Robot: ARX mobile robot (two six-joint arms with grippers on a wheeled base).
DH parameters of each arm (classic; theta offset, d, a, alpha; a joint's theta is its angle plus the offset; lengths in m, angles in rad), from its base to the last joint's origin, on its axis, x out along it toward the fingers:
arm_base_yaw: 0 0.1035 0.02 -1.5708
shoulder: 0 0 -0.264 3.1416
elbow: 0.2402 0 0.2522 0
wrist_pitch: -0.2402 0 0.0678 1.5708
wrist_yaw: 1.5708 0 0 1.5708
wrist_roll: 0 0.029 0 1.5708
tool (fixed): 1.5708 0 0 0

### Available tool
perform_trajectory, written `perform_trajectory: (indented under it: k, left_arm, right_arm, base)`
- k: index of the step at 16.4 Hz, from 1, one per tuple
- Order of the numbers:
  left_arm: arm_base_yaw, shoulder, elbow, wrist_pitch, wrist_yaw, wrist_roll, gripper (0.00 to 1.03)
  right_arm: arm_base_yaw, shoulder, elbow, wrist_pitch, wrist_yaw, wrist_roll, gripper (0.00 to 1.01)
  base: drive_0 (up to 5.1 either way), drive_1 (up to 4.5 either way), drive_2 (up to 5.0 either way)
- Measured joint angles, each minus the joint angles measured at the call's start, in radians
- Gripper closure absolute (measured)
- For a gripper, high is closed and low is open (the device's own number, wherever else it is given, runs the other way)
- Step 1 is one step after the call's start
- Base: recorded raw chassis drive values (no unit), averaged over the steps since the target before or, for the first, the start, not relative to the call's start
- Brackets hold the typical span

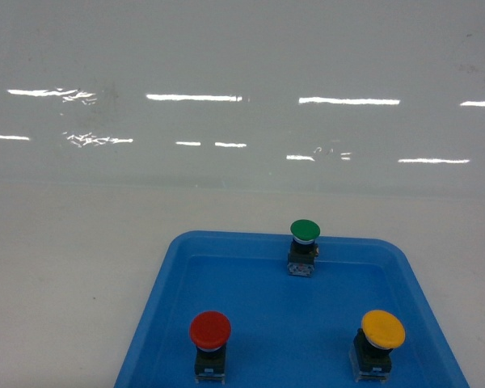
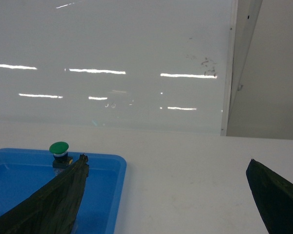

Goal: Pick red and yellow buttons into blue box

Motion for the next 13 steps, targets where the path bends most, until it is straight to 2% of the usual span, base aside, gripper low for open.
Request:
perform_trajectory:
  k: [13]
  left_arm:
    - [0.000,0.000,0.000,0.000,0.000,0.000,0.05]
  right_arm:
    - [0.000,0.000,0.000,0.000,0.000,0.000,0.03]
  base:
    - [0.0,0.00,0.0]
